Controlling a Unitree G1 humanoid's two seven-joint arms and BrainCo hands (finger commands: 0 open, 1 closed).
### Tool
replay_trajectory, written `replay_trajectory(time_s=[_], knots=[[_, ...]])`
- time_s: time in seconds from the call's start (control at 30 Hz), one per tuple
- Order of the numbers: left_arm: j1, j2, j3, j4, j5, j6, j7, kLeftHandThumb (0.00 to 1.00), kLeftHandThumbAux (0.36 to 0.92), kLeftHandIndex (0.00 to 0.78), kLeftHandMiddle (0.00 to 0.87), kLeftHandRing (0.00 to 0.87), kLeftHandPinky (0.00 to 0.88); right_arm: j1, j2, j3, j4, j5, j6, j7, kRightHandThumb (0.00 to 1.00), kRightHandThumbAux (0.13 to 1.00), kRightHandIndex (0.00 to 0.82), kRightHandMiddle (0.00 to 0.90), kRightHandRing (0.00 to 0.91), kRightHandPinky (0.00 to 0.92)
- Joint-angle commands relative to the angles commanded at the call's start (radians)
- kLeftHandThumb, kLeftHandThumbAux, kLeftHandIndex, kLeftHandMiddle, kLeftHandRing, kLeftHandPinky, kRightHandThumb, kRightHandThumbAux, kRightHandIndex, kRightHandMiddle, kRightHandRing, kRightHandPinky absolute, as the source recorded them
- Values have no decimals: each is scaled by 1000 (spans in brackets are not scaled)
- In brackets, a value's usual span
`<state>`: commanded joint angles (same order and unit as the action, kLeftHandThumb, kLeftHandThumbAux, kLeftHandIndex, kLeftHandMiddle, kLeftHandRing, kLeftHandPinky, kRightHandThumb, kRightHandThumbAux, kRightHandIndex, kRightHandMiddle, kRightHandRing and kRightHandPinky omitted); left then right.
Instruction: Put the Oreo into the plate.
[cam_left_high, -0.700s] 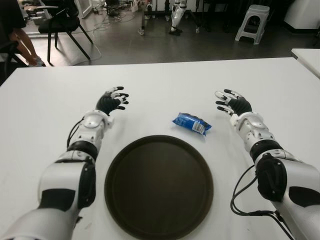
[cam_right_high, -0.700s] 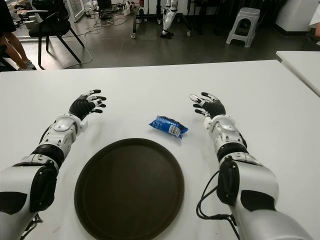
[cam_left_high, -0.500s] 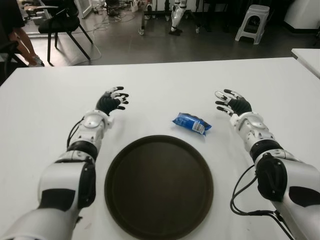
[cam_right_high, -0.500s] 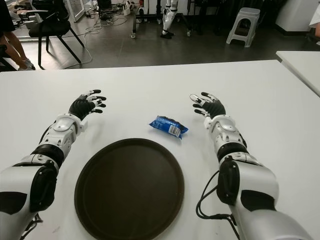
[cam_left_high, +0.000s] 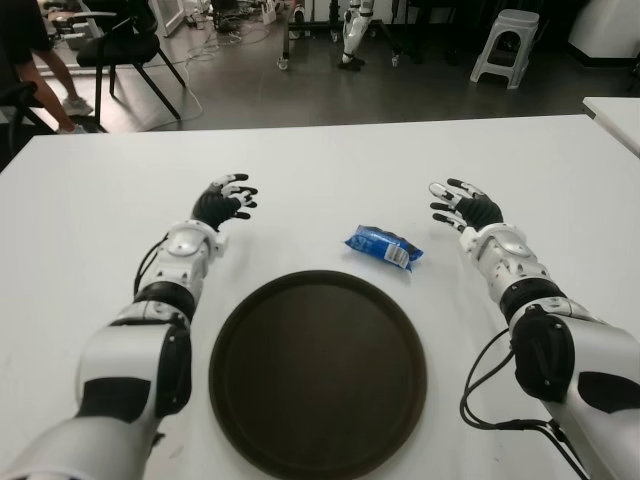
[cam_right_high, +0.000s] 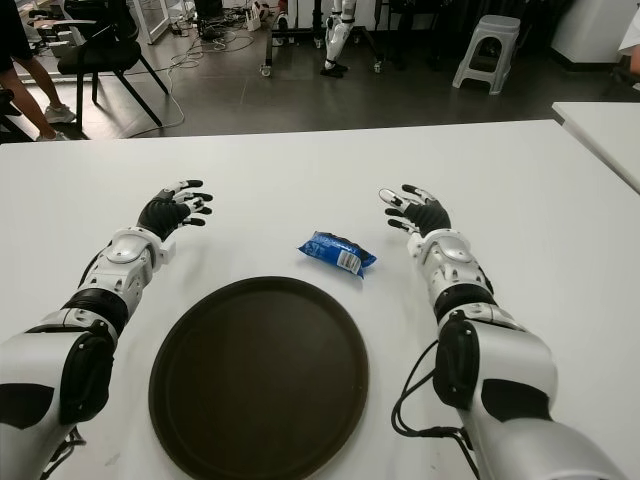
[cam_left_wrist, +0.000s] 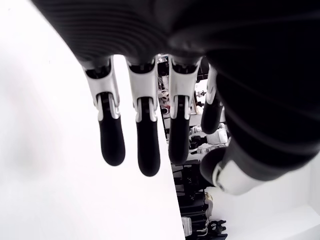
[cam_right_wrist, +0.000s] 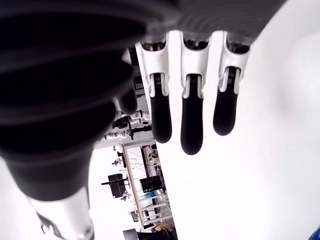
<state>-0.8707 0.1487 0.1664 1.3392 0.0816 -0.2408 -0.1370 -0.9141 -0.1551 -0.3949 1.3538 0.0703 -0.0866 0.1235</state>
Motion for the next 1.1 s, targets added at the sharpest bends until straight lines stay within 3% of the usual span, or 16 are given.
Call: replay_trajectory(time_s=[0.77, 1.1], knots=[[3, -3, -2, 0, 3, -11, 3, 20, 696, 226, 334, 357, 399, -7, 10, -16, -5, 15, -39, -19, 0, 810, 258, 378, 414, 440], [2, -5, 7, 0, -7, -7, -4, 10, 667, 227, 335, 351, 381, -41, 12, 0, -14, 4, -57, -53, 0, 784, 248, 371, 409, 435]])
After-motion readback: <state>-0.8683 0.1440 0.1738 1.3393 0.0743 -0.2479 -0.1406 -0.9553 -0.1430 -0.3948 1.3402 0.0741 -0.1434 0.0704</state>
